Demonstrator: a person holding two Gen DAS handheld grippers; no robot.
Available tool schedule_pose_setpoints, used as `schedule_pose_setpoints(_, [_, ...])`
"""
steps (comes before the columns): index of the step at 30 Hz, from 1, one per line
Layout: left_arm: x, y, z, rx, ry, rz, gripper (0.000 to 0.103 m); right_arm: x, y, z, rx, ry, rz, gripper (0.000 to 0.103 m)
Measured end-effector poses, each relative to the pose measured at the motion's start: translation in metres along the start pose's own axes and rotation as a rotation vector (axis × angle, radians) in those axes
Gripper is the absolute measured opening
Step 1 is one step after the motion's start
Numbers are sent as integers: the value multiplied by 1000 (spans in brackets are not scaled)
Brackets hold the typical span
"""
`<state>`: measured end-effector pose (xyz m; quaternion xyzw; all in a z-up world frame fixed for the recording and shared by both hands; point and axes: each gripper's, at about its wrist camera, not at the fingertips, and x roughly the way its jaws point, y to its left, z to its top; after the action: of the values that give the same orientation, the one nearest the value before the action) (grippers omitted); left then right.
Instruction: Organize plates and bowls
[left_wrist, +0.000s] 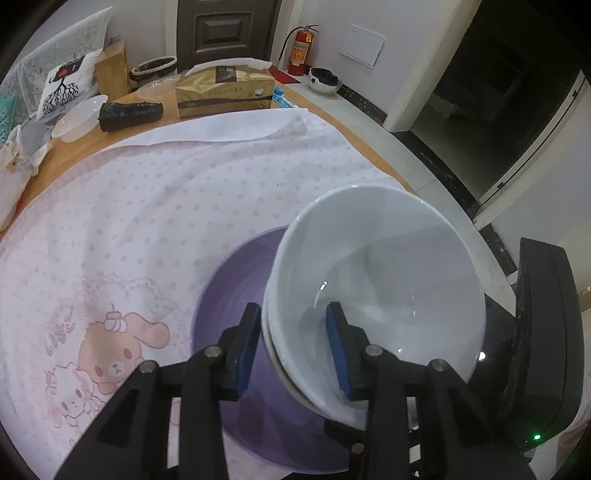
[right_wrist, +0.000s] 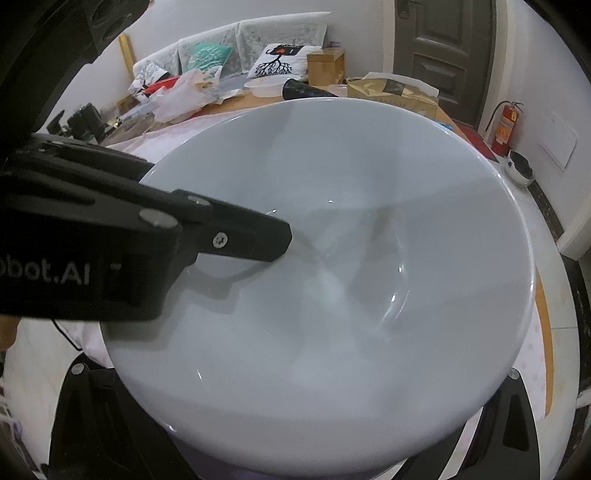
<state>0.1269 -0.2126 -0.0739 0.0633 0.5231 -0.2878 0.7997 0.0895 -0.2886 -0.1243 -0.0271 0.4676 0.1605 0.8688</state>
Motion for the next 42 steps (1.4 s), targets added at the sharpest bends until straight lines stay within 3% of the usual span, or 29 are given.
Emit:
schedule_pose_setpoints(11, [-16, 3, 1, -18, -34, 10, 35, -17, 1, -6, -11, -29, -15, 98])
schedule_pose_setpoints(13, [-22, 3, 0, -18, -46, 16, 42, -23, 2, -7, -12, -41, -17, 98])
schedule_pose_setpoints(19, [-46, -4, -2, -20, -98, 4, 47, -43, 4, -6, -13, -82, -22, 98])
schedule_pose_setpoints(25, [-72, -13, -5, -8, -151, 15, 49, -73, 2, 1, -2, -152, -22, 98])
schedule_pose_setpoints(27, [-81, -15, -7, -6, -173, 20, 55, -80, 1, 1, 0, -169, -22, 98])
schedule_pose_setpoints(28, [-86, -15, -8, -6, -189, 24, 61, -85, 1, 1, -2, -179, -25, 98])
schedule_pose_setpoints(35, [-113, -17, -17, 1, -265, 75, 63, -105, 3, 7, -19, -238, -25, 98])
schedule_pose_setpoints(38, [-122, -18, -23, 3, -301, 118, 75, -115, 5, 11, -34, -281, -22, 98])
schedule_pose_setpoints(42, [-135, -17, -32, 2, -348, 179, 78, -123, 8, 17, -50, -322, -16, 98])
